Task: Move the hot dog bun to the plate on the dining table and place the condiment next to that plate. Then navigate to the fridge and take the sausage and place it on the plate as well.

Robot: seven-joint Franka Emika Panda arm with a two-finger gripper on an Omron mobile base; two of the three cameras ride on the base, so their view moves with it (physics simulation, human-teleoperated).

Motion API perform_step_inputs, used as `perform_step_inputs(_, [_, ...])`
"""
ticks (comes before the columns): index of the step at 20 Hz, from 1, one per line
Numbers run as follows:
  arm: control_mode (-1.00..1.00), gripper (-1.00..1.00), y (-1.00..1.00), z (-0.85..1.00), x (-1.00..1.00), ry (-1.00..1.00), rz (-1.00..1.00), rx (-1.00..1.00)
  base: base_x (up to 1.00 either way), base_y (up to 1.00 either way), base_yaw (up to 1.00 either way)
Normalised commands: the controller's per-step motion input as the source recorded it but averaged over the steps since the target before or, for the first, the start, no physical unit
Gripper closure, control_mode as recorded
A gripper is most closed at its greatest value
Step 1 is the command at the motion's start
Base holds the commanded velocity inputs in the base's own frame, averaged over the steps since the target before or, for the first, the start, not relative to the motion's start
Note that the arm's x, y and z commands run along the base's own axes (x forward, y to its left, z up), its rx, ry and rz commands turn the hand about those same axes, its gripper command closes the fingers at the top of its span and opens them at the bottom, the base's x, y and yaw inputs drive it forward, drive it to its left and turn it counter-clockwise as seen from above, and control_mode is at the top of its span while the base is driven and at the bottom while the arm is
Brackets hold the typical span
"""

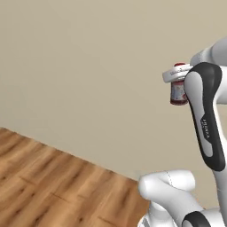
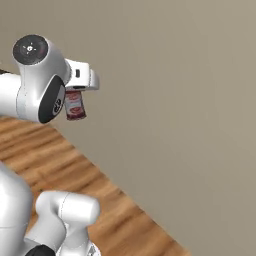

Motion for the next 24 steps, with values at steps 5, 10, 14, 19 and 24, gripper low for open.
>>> perform_step_inputs(5, [1.00, 1.00, 0.00, 0.00, 0.00, 0.00, 0.00, 0.00, 0.93, -0.05, 0.67])
perform_step_inputs(10, [1.00, 1.00, 0.00, 0.00, 0.00, 0.00, 0.00, 0.00, 0.75, -0.02, 0.72])
perform_step_inputs(14, [1.00, 1.00, 0.00, 0.00, 0.00, 0.00, 0.00, 0.00, 0.63, -0.06, 0.73])
perform_step_inputs(19, [1.00, 1.00, 0.00, 0.00, 0.00, 0.00, 0.00, 0.00, 0.65, -0.08, 0.73])
perform_step_inputs(24, [1.00, 1.00, 0.00, 0.00, 0.00, 0.00, 0.00, 0.00, 0.73, -0.12, 0.69])
